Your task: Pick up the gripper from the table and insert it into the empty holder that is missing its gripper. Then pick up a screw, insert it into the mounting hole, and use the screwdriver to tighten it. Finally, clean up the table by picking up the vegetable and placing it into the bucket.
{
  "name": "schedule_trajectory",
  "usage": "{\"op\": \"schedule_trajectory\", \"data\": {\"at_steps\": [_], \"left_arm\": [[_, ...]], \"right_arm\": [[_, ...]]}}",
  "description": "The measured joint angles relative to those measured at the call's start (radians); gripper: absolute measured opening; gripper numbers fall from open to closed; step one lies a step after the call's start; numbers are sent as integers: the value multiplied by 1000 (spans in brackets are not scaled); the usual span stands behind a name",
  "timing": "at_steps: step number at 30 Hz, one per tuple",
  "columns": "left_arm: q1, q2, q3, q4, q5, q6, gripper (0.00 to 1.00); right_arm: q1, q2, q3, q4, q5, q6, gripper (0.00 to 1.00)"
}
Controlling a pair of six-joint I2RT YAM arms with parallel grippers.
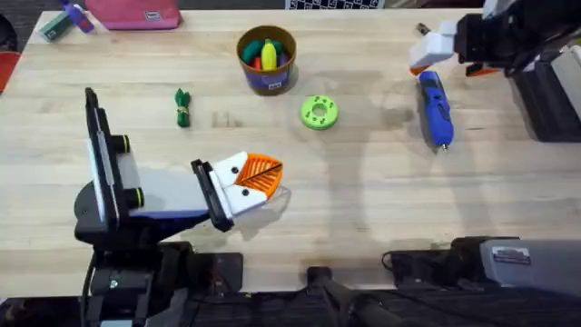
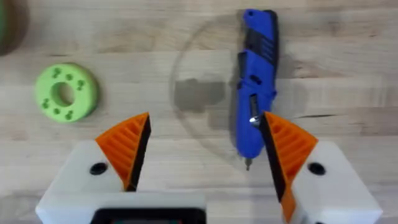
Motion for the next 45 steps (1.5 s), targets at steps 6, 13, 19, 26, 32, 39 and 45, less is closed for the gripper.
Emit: {"op": "schedule_trajectory", "data": {"at_steps": [6,13,19,26,32,39,45], "left_arm": [[0,0,0,0,0,0,18],[0,0,0,0,0,0,18],[0,0,0,0,0,0,18],[0,0,0,0,0,0,18],[0,0,0,0,0,0,18],[0,0,0,0,0,0,18],[0,0,0,0,0,0,18]], "right_arm": [[-116,100,0,8,2,-43,993],[-158,229,0,40,19,-99,993],[-158,325,12,65,29,-124,993],[-171,405,21,112,33,-147,993],[-189,461,21,169,36,-158,990],[-191,472,23,206,37,-173,985],[-191,473,23,215,37,-173,902]]}}
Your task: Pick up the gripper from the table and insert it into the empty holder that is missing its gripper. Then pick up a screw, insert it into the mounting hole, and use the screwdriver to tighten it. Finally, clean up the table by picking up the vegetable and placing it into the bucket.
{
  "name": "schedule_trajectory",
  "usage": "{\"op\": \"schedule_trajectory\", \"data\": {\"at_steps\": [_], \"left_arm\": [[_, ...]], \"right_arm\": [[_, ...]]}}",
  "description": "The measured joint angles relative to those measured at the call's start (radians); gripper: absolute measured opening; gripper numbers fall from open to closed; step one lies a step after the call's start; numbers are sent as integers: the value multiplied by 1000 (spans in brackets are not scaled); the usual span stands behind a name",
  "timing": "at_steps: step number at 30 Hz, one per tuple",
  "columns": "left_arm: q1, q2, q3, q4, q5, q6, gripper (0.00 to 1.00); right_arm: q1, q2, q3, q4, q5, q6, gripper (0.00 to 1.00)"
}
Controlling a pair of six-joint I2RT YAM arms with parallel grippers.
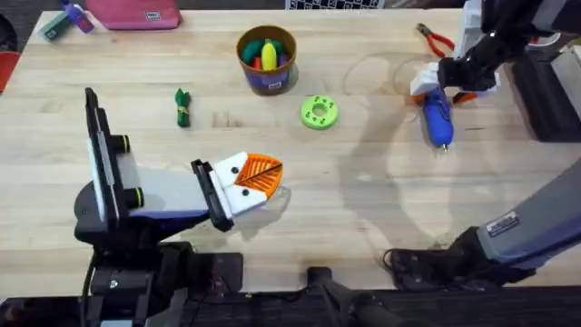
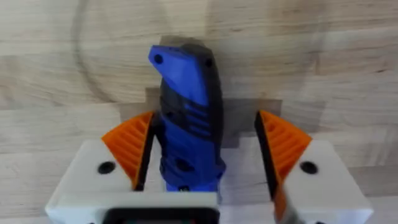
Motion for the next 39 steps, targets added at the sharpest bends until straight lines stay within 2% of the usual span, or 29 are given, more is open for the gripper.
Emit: {"op": "schedule_trajectory", "data": {"at_steps": [2,5,7,9,10,11,17,26,29,34,39], "left_arm": [[0,0,0,0,0,0,18],[0,0,0,0,0,0,18],[0,0,0,0,0,0,18],[0,0,0,0,0,0,18],[0,0,0,0,0,0,18],[0,0,0,0,0,0,18],[0,0,0,0,0,0,18],[0,0,0,0,0,0,18],[0,0,0,0,0,0,18],[0,0,0,0,0,0,18],[0,0,0,0,0,0,18]], "right_arm": [[0,2,0,-1,-1,-2,827],[0,4,3,-2,-2,-10,649],[1,9,7,-2,-3,-19,447],[0,13,9,4,3,-25,162],[0,14,10,5,7,-24,58],[-1,16,10,6,7,-22,26],[3,17,13,-7,5,-26,24],[36,-16,54,-105,-83,-16,24],[50,-92,85,-116,-114,-8,24],[83,-295,137,-76,-175,21,24],[159,-493,144,-6,-210,61,24]]}}
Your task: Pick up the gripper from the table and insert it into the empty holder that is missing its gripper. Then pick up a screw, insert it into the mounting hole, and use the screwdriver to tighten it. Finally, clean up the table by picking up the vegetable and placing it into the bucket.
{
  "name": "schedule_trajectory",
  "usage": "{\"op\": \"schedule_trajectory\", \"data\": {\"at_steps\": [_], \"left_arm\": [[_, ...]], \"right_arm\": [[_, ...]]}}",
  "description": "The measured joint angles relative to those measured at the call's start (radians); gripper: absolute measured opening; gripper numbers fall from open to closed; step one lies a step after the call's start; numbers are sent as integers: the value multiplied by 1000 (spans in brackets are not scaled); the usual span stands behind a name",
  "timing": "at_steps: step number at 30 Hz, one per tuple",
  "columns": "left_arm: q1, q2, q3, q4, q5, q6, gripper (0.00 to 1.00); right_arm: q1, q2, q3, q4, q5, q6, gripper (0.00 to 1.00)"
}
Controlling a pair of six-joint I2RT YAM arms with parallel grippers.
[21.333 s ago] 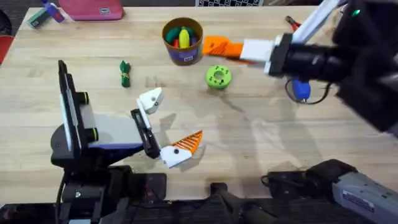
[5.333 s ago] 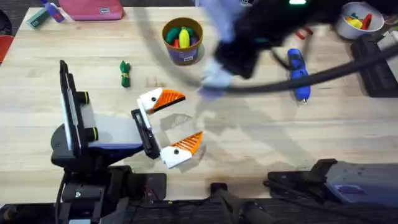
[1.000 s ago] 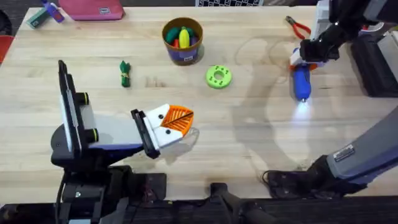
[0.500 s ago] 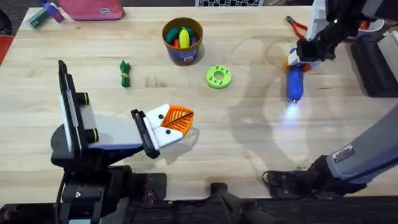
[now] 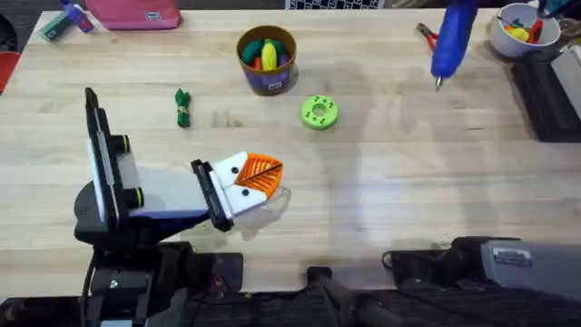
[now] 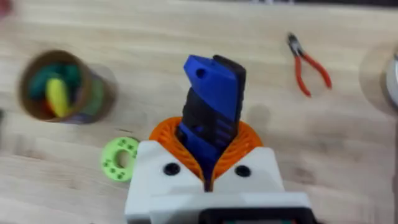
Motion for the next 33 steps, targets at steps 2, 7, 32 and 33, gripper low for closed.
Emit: {"op": "schedule_trajectory", "data": {"at_steps": [2,7,32,33], "left_arm": [[0,0,0,0,0,0,18],[0,0,0,0,0,0,18],[0,0,0,0,0,0,18],[0,0,0,0,0,0,18]], "right_arm": [[35,-56,0,26,-16,16,24],[129,-164,0,95,-94,55,24],[654,-442,-306,697,-196,246,24],[661,-452,-345,751,-199,265,24]]}}
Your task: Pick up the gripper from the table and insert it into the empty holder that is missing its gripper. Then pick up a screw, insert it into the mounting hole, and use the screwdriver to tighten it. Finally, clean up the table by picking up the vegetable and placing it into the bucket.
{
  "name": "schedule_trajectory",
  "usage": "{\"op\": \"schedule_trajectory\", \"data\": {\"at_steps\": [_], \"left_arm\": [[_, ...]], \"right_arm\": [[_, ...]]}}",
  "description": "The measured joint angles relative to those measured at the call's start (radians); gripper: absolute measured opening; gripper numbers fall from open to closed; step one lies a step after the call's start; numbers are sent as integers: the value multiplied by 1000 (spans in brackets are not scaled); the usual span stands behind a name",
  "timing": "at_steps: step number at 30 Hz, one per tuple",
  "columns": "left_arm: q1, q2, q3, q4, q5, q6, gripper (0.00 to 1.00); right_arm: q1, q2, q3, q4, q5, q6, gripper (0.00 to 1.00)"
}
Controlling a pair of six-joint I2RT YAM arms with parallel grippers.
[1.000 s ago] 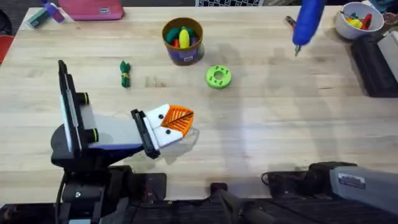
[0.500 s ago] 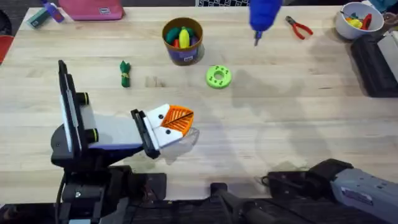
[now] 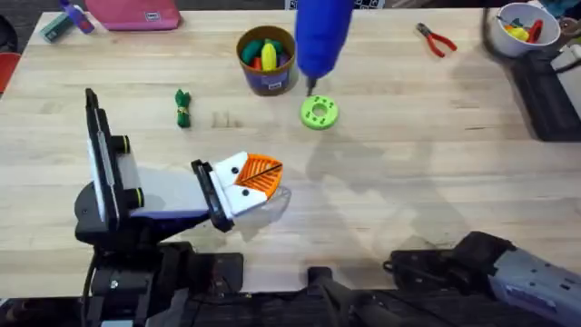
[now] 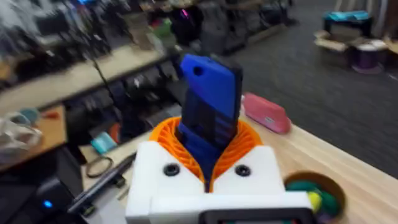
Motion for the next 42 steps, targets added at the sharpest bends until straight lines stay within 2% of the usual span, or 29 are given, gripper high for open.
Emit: {"op": "schedule_trajectory", "data": {"at_steps": [7,12,16,26,32,42], "left_arm": [[0,0,0,0,0,0,18],[0,0,0,0,0,0,18],[0,0,0,0,0,0,18],[0,0,0,0,0,0,18],[0,0,0,0,0,0,18],[0,0,0,0,0,0,18]], "right_arm": [[15,-12,-237,412,-137,125,24],[22,51,-277,554,-294,173,24],[50,112,-277,583,-366,181,24],[150,231,-279,689,-434,124,24],[159,262,-279,725,-509,25,24],[159,289,-279,748,-535,-65,24]]}}
